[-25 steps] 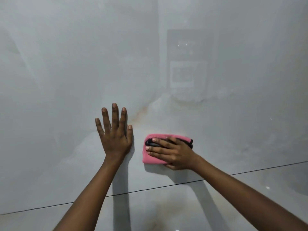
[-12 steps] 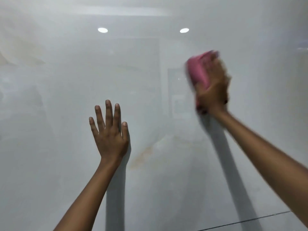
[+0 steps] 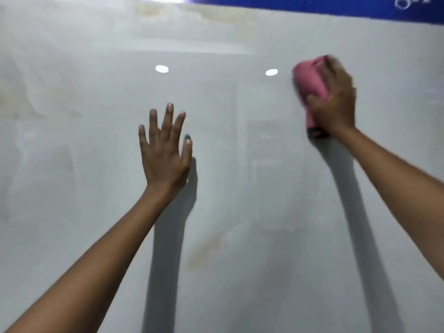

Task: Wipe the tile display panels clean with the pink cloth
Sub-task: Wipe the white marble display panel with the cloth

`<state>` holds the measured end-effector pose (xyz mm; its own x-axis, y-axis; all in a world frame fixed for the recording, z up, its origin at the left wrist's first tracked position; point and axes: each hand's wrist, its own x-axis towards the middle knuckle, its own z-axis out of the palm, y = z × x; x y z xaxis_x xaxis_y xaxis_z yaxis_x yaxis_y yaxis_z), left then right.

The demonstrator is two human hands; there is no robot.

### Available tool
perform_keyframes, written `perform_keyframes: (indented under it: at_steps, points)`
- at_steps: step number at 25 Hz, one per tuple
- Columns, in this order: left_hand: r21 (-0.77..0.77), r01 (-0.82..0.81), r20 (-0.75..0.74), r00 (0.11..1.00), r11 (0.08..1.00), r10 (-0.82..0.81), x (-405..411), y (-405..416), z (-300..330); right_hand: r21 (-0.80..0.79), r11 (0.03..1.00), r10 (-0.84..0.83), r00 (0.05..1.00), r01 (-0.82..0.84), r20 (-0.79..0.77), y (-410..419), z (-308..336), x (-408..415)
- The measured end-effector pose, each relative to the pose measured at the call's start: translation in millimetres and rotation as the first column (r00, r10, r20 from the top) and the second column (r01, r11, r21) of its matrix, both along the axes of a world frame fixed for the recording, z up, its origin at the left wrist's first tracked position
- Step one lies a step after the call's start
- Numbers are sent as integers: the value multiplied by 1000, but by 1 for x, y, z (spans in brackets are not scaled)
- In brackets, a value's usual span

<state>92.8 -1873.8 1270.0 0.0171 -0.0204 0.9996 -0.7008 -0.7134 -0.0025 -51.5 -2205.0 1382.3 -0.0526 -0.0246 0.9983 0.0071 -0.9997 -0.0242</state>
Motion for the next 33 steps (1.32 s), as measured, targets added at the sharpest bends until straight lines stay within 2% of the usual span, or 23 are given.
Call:
perform_keyframes:
  at_steps: [2,3,5,7,8,9,10,11,12,14,16,17,19,21,22,23,24,25,26,27,29,31,33]
  points:
    - [-33,-58,-62,997,998,55,11,-1,17,356,934,-12,998,-13,66,-16,43,-20]
    - [-37,-93,-66,994,995,90,17,-3,15,433,902,-32,997,-3,74,-13,50,-21]
    - [-16,-128,-52,990,992,127,20,-5,8,379,926,-36,998,11,60,21,33,-6]
    - [-7,-122,-42,992,992,122,20,-5,9,78,994,72,997,-71,-15,76,-29,31]
    - [-8,-112,-50,992,994,112,17,-4,11,-205,975,57,991,-81,-123,104,-69,45]
    - [-11,-105,-60,993,994,104,16,-3,11,-501,863,-64,971,-62,-231,125,-104,52]
    - [-18,-92,-63,994,996,91,15,-2,11,-707,705,-200,937,-65,-286,132,-121,54]
    - [-26,-65,-63,996,998,63,15,-2,14,-816,572,-276,917,-84,-289,125,-113,54]
    - [-28,-35,-51,998,999,34,14,-2,20,-833,548,-284,920,-75,-269,110,-89,50]
    - [-21,-12,14,1000,1000,13,8,-7,48,-661,751,-178,964,3,-198,76,-24,41]
    - [-41,6,9,1000,999,-5,3,-19,86,-266,958,-138,986,109,-90,36,42,19]
    - [-51,-6,-19,1000,999,5,2,-26,99,-52,985,-167,981,163,-98,15,68,4]
    - [-50,-81,-26,996,996,79,7,-39,106,328,934,-138,990,140,-30,-9,96,-17]
    - [-58,-138,-12,990,989,138,13,-43,100,538,843,-68,993,6,95,13,104,-16]
    - [-61,-146,-9,989,987,146,16,-43,97,529,847,-22,989,-60,148,44,101,-3]
    - [-72,-144,-4,990,987,144,17,-43,97,399,914,16,991,-69,135,84,97,16]
    - [-85,-145,1,989,986,146,17,-42,97,146,989,6,998,-14,57,124,88,41]
    - [-91,-158,6,987,983,159,17,-41,98,-144,988,-73,995,64,-61,164,76,62]
    - [-85,-173,9,985,981,174,16,-41,99,-328,938,-165,976,110,-143,187,76,75]
    - [-70,-181,1,983,981,181,15,-41,99,-424,896,-232,955,135,-185,192,90,75]
    - [-46,-173,-33,985,984,172,13,-40,97,-309,937,-220,961,161,-168,151,127,58]
    - [-36,-168,-61,984,985,166,10,-39,95,9,993,-117,991,118,-59,71,148,28]
    - [-36,-161,-78,984,986,158,7,-40,96,229,960,-160,987,158,-11,-15,149,-6]
